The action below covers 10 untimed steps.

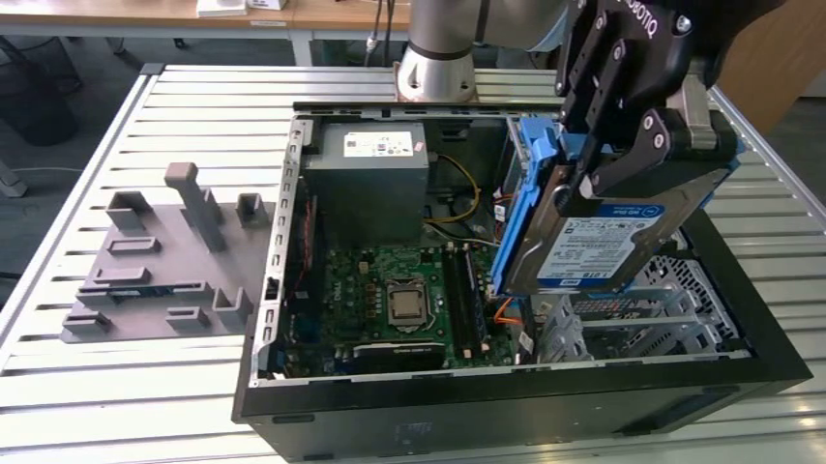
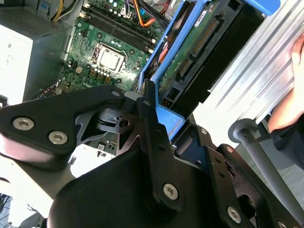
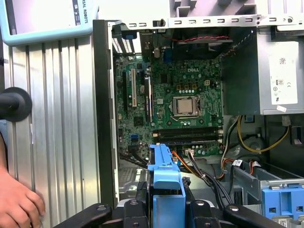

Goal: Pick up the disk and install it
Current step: 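Insert the disk into the insertion slot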

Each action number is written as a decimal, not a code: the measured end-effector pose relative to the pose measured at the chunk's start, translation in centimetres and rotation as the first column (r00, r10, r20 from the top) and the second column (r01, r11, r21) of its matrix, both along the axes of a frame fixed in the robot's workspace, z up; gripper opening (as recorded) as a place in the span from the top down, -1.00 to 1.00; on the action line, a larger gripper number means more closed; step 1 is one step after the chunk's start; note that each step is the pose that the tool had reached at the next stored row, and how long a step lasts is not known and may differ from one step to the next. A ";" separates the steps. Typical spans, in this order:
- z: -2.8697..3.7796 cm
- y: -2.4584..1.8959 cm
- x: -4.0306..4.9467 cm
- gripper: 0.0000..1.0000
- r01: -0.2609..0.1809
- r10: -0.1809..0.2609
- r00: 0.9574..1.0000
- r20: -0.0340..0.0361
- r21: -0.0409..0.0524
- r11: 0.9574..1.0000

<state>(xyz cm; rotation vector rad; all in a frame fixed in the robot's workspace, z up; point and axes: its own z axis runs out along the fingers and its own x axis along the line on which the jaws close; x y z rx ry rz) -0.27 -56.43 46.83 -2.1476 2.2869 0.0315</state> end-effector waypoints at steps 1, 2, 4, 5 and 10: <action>-0.01 0.00 0.01 0.27 0.000 0.000 1.000 0.000 0.000 1.000; -0.02 0.00 0.05 0.27 0.000 0.000 1.000 0.000 0.000 1.000; -0.03 0.00 0.13 0.27 0.000 0.000 1.000 0.000 0.000 1.000; -0.03 0.00 0.18 0.27 0.000 0.000 1.000 0.000 0.000 1.000; -0.06 0.00 0.42 0.27 0.000 0.000 1.000 0.000 0.000 1.000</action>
